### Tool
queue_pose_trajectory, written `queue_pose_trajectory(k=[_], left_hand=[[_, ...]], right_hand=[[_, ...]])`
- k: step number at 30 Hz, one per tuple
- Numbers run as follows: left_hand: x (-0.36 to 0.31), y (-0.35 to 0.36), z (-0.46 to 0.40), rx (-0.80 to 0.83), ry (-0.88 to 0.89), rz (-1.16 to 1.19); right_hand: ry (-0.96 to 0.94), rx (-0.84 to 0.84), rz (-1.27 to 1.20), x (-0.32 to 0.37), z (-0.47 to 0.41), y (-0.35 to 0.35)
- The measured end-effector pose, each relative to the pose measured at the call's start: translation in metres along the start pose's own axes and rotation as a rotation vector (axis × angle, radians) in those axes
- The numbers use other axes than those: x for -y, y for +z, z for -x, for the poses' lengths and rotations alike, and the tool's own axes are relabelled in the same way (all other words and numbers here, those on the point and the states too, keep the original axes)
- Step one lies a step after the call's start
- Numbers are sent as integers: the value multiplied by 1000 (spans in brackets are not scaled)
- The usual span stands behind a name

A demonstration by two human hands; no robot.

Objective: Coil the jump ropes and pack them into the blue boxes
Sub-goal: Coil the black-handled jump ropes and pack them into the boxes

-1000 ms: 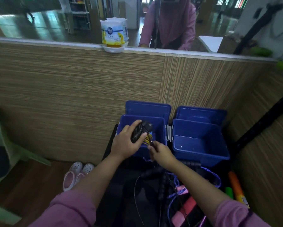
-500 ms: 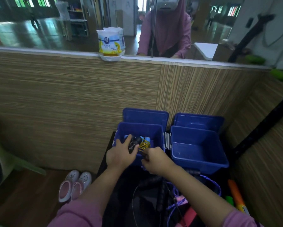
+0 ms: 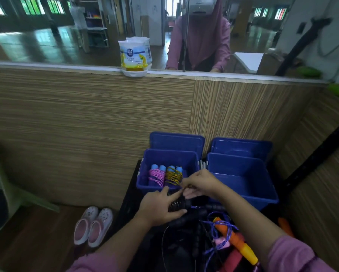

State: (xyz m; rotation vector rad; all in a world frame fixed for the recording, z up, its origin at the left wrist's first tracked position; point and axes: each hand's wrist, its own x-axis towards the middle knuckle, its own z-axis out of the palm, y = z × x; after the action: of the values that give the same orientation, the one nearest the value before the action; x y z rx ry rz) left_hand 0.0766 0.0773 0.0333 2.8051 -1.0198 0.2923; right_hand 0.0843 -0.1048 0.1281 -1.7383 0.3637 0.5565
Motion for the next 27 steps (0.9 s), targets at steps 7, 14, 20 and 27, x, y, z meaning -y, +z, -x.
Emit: queue_pose_trajectory(k=[7,14,20,27], left_hand=[[-1,4,6,25,88,55],[-14,-7,14,122,-52,108],[-23,-14,12,152,15,142],[-10,-10,26,38,5,326]], right_hand=[[70,190,-145,-9,2,-5],[-106,-199,218,-25,-5,-4],[-86,-50,-276,-37,-11,2],[-128,8,-16,-35,-5,-8]])
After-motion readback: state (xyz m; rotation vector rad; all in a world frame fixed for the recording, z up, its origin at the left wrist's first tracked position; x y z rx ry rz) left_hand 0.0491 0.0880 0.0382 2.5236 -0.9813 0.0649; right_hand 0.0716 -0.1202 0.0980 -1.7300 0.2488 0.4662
